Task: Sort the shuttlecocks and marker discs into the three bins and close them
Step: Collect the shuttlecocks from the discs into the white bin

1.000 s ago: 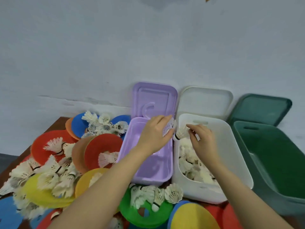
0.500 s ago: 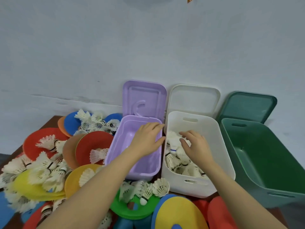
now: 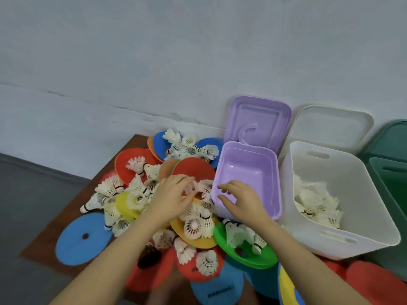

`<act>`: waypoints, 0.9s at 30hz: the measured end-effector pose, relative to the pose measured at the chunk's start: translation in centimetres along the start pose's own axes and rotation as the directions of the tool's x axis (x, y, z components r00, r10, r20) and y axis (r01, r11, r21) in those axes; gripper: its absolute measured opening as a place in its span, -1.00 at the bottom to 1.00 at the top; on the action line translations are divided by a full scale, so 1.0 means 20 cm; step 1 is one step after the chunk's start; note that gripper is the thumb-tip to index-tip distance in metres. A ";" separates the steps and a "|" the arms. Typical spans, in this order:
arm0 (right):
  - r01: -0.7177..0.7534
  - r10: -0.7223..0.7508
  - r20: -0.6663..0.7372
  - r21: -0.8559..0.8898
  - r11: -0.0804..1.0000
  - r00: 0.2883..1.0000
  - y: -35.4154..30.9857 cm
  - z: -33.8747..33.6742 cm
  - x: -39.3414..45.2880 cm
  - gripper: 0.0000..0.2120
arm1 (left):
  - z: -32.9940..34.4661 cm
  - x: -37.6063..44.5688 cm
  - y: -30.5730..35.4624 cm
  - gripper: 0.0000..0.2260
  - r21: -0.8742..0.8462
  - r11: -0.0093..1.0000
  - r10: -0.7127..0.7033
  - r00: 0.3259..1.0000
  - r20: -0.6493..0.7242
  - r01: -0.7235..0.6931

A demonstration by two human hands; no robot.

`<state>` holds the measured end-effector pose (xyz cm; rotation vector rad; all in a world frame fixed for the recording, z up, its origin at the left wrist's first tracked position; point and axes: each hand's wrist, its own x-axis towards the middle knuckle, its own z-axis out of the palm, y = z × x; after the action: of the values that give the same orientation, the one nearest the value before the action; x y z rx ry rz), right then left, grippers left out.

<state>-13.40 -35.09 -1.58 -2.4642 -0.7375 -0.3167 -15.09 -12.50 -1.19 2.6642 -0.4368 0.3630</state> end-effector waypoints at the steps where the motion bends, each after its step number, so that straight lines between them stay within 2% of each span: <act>1: 0.000 0.000 0.022 0.004 1.000 1.000 -0.05 0.06 0.00 -0.67 | 0.00 -0.06 -0.06 -0.57 0.014 1.000 -0.009 1.000 0.004 0.009; 6: -0.048 0.049 0.118 -0.006 0.999 0.992 -0.21 0.37 0.01 -0.67 | 0.00 -0.28 -0.32 -0.52 0.085 0.991 -0.105 0.994 0.031 0.103; 10: -0.113 0.159 0.232 -0.202 0.973 0.960 -0.26 0.55 0.04 -0.52 | 0.03 -0.37 -0.51 -0.37 0.142 0.967 -0.233 0.962 0.141 0.213; 12: -0.149 0.232 0.303 -0.272 0.951 0.924 -0.25 0.59 0.06 -0.46 | 0.05 -0.40 -0.56 -0.30 0.149 0.967 -0.234 0.952 0.198 0.207; 14: -0.177 0.274 0.325 -0.297 0.938 0.905 -0.24 0.64 0.08 -0.48 | 0.07 -0.40 -0.60 -0.29 0.141 0.975 -0.199 0.957 0.210 0.172; 17: -0.177 0.235 0.236 -0.241 0.954 0.943 -0.23 0.68 0.10 -0.63 | 0.10 -0.39 -0.64 -0.38 0.082 0.984 -0.170 0.975 0.145 0.159; 20: -0.219 0.246 0.156 -0.172 0.960 0.957 -0.22 0.70 0.12 -0.68 | 0.15 -0.35 -0.66 -0.54 0.075 0.990 -0.125 0.990 0.069 0.120; 23: -0.267 0.295 0.148 -0.179 0.947 0.944 -0.19 0.76 0.13 -0.70 | 0.19 -0.31 -0.67 -0.64 0.133 0.989 -0.064 0.998 0.027 0.060; 27: -0.252 0.287 0.172 -0.201 0.947 0.942 -0.18 0.80 0.12 -0.83 | 0.22 -0.32 -0.69 -0.68 0.096 0.995 -0.015 0.998 -0.067 0.022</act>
<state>-12.34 -22.43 -12.34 -2.7534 -0.4537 -0.0313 -15.17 -0.87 -12.03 2.7381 -0.3827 0.4768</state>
